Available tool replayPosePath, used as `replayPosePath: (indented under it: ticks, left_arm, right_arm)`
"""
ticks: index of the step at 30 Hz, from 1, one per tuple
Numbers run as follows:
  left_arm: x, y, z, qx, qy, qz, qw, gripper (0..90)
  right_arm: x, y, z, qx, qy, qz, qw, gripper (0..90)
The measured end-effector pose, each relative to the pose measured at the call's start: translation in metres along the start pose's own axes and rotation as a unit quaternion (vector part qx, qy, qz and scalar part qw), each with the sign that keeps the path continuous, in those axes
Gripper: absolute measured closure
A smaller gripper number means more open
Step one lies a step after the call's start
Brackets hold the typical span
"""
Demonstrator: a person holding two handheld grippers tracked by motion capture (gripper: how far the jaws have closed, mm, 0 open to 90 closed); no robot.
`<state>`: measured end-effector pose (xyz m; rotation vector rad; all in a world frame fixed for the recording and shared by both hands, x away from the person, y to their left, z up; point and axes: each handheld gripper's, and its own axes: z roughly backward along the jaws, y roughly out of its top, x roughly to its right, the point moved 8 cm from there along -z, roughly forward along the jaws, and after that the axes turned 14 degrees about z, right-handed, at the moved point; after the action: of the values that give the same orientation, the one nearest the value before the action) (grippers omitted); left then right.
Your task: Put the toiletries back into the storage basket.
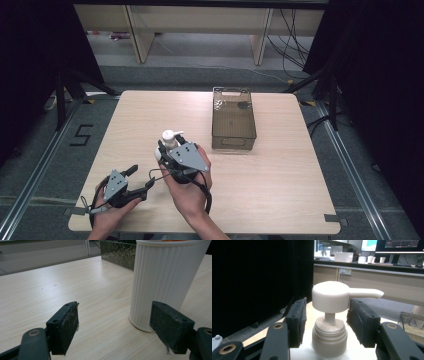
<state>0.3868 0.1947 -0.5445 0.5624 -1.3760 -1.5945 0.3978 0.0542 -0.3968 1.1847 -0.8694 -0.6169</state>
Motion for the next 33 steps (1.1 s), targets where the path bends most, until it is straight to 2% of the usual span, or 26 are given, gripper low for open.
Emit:
replayPosePath:
  ticks: [1, 3, 6, 11, 12, 19, 20, 23, 26, 27, 29, 30, 31, 33]
  left_arm:
    - [0.0, 0.0, 0.0, 0.002, -0.001, 0.001, 1.0, 22.6]
    - [0.0, 0.0, -0.001, 0.004, -0.004, 0.001, 1.0, 22.5]
    - [0.0, 0.0, -0.001, 0.004, -0.003, 0.0, 1.0, 22.6]
    - [0.0, 0.0, -0.001, 0.004, -0.003, 0.0, 1.0, 22.7]
    - [0.0, 0.0, -0.001, 0.004, -0.004, 0.0, 1.0, 22.6]
    - [0.0, 0.0, -0.001, 0.004, -0.005, 0.0, 1.0, 22.7]
    - [0.0, 0.0, -0.001, 0.004, -0.005, 0.0, 1.0, 22.8]
    - [0.001, 0.0, -0.001, 0.004, -0.005, 0.0, 1.0, 22.8]
    - [0.0, 0.0, -0.001, 0.004, -0.005, 0.0, 1.0, 22.8]
    - [0.0, 0.0, -0.001, 0.004, -0.005, 0.001, 1.0, 22.8]
    - [0.001, 0.0, -0.001, 0.004, -0.005, 0.0, 1.0, 22.8]
    - [0.001, 0.0, -0.001, 0.004, -0.005, 0.0, 1.0, 22.8]
    - [0.0, 0.0, -0.001, 0.004, -0.005, 0.0, 1.0, 22.8]
    - [0.0, 0.0, -0.001, 0.004, -0.005, 0.0, 1.0, 22.8]
  right_arm:
    - [-0.003, 0.0, 0.0, -0.003, 0.006, -0.022, 0.9997, 50.0]
    - [-0.003, 0.001, -0.001, -0.002, 0.008, -0.014, 0.9999, 51.0]
    - [-0.004, 0.002, -0.002, -0.001, 0.005, -0.019, 0.9998, 53.3]
    - [-0.003, 0.002, -0.003, -0.009, -0.002, -0.013, 0.9999, 56.5]
    - [-0.002, 0.002, -0.002, -0.009, -0.004, -0.017, 0.9998, 59.4]
    - [0.0, 0.002, -0.003, -0.005, -0.004, -0.011, 0.9999, 60.2]
    - [-0.001, 0.003, -0.003, -0.001, -0.002, -0.022, 0.9998, 60.2]
    - [0.0, 0.003, -0.002, -0.007, 0.003, -0.022, 0.9997, 60.3]
    - [0.004, 0.004, -0.001, -0.001, 0.002, -0.01, 1.0, 60.3]
    - [0.002, 0.003, 0.0, -0.005, 0.008, -0.025, 0.9996, 60.4]
    - [0.004, 0.003, 0.001, -0.005, 0.009, -0.021, 0.9997, 60.4]
    - [0.004, 0.003, 0.002, -0.006, 0.009, -0.03, 0.9995, 60.4]
    - [0.005, 0.004, 0.002, -0.001, 0.009, -0.021, 0.9998, 60.4]
    - [0.006, 0.008, 0.003, 0.009, 0.011, -0.024, 0.9996, 60.4]
